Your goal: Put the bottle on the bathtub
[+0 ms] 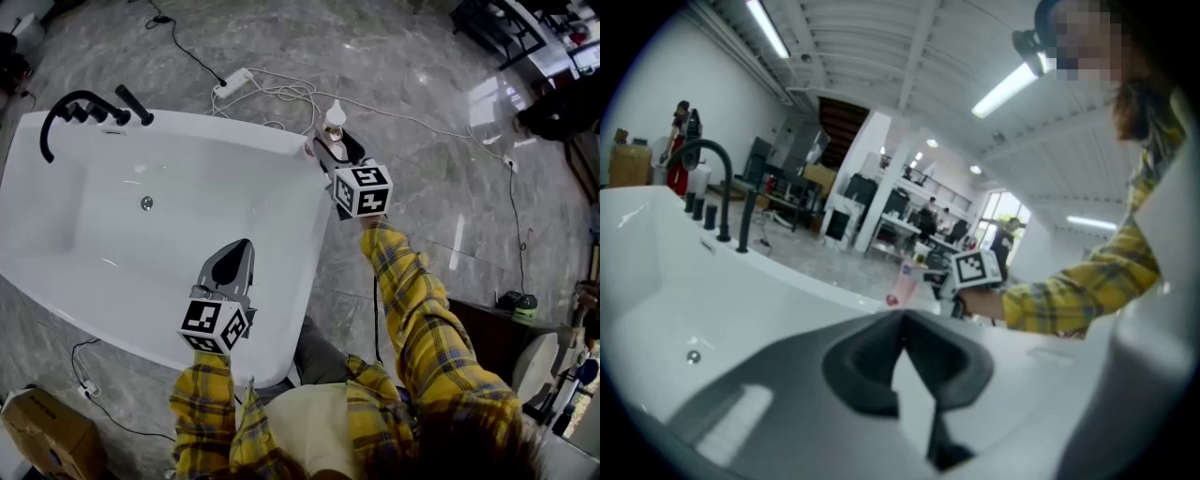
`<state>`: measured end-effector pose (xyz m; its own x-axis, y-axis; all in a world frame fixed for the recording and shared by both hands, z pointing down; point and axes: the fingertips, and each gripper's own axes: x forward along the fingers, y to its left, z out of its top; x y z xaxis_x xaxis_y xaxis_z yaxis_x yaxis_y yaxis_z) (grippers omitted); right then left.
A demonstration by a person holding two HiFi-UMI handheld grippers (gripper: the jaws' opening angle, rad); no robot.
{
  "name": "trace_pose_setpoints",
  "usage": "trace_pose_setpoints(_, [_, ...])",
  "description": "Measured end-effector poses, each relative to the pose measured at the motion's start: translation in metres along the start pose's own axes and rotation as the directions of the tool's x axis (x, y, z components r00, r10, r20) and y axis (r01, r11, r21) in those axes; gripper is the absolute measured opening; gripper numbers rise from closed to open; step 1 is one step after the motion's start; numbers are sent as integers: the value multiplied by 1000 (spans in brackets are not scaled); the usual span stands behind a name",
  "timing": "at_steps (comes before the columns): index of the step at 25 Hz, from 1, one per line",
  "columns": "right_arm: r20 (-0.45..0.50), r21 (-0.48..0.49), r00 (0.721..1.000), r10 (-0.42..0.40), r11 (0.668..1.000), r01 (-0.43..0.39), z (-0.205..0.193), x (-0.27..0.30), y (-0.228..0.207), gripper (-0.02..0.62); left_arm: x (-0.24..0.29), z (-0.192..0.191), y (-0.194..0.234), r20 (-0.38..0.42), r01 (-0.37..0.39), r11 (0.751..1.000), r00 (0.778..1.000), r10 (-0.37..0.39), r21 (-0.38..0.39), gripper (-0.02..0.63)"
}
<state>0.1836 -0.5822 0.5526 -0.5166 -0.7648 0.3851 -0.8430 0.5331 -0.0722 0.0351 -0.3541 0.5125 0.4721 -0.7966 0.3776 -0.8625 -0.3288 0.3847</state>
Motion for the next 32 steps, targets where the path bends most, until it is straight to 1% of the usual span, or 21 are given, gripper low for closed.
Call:
trace_pose_setpoints(6, [2, 11, 1000, -28, 1000, 28, -2, -30, 9, 219, -17, 4, 0, 28, -1, 1000, 1000, 1, -8, 9])
trace_pose_setpoints(15, [-8, 10, 1000, -9, 1000, 10, -3, -87, 52, 219, -50, 13, -1, 95, 7, 999, 996, -4, -31, 9])
trace_pose_setpoints(17, [1, 13, 1000, -4, 1000, 4, 1, -99, 62, 218, -61, 17, -2, 117, 6, 1000, 993, -2, -30, 8])
trace_pose_setpoints(19, [12, 18, 1000, 1, 1000, -1, 6, -110, 72, 218, -75, 24, -2, 160, 4, 999, 987, 2, -35, 8])
trace_pose_setpoints(21, [20, 28, 1000, 0, 1000, 0, 10, -123, 81, 199, -90, 28, -3, 192, 6, 999, 981, 4, -54, 8])
trace_pose_setpoints(23, [26, 44, 1000, -6, 999, 5, 13, -136, 91, 172, -104, 30, -4, 202, 8, 998, 979, 6, -68, 8])
trace_pose_setpoints(25, [35, 59, 999, -10, 998, 8, 15, -147, 101, 138, -114, 31, -5, 207, 9, 998, 978, 5, -67, 8])
trace_pose_setpoints(32, [65, 86, 998, 9, 996, -15, 27, -186, 140, 87, -148, 33, -11, 229, -7, 998, 973, 22, -64, 8])
